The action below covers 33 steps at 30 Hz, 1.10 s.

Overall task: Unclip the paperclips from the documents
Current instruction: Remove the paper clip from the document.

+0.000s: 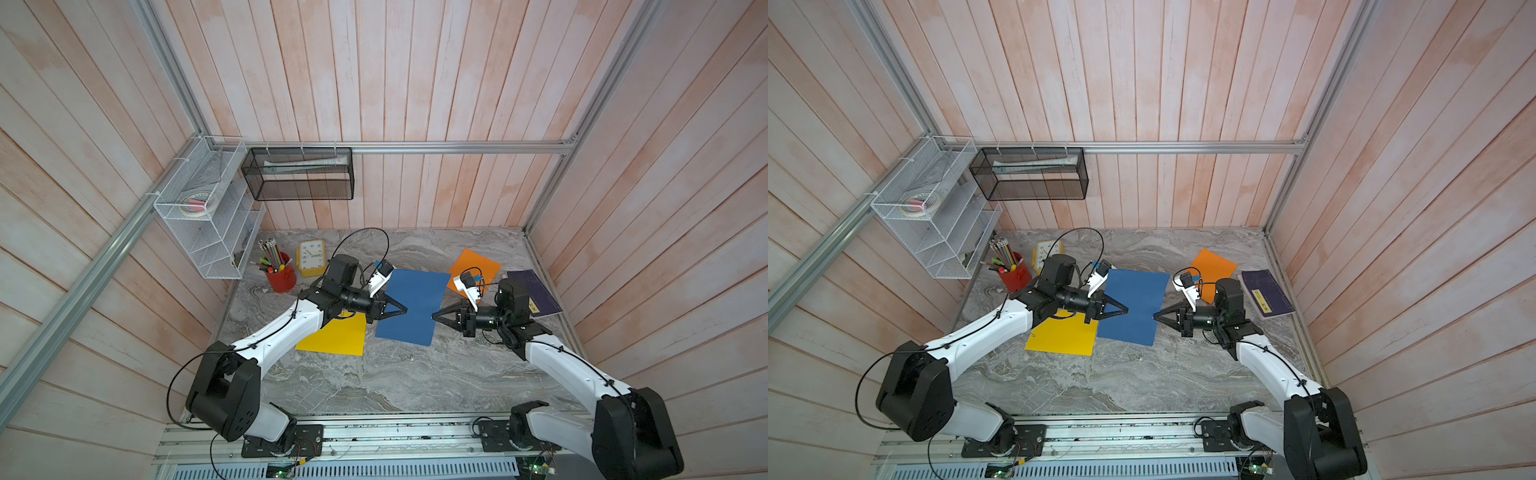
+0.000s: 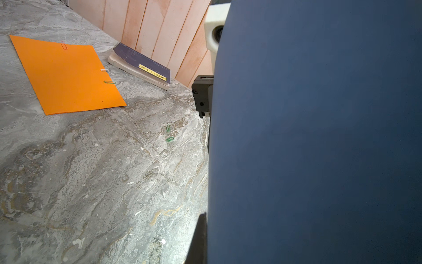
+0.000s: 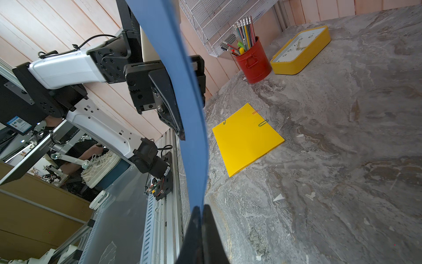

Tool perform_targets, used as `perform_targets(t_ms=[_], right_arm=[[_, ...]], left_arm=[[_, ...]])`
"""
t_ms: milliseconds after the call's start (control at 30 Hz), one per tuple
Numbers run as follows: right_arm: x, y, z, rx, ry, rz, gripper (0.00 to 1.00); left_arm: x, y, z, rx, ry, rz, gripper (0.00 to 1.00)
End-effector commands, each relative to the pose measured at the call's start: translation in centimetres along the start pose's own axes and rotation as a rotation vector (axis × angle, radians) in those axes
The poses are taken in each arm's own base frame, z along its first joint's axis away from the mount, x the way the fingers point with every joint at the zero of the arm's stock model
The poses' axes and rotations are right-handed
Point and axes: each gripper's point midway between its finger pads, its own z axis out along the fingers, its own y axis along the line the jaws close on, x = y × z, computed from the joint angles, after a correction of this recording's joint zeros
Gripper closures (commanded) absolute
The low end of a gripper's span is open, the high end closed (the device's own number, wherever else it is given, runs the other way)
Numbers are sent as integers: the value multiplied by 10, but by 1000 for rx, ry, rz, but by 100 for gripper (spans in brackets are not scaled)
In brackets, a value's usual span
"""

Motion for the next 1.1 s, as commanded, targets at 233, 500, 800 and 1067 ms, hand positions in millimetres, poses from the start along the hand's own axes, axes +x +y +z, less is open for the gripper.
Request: perform_targets(t_ms=[233, 500, 800, 1067], right_arm=[[-4, 3, -2, 2, 0, -23, 93], [-3, 1, -2, 11, 1, -21, 92], [-3, 1, -2, 14, 2, -21, 90], [-4, -2, -4, 36, -4, -19, 90]], left_arm=[[-6, -2, -9, -23, -15, 30, 100], [-7, -3, -10, -24, -16, 32, 100], [-6, -3, -11, -25, -16, 30, 100], [-5, -2, -11, -30, -15, 30, 100]])
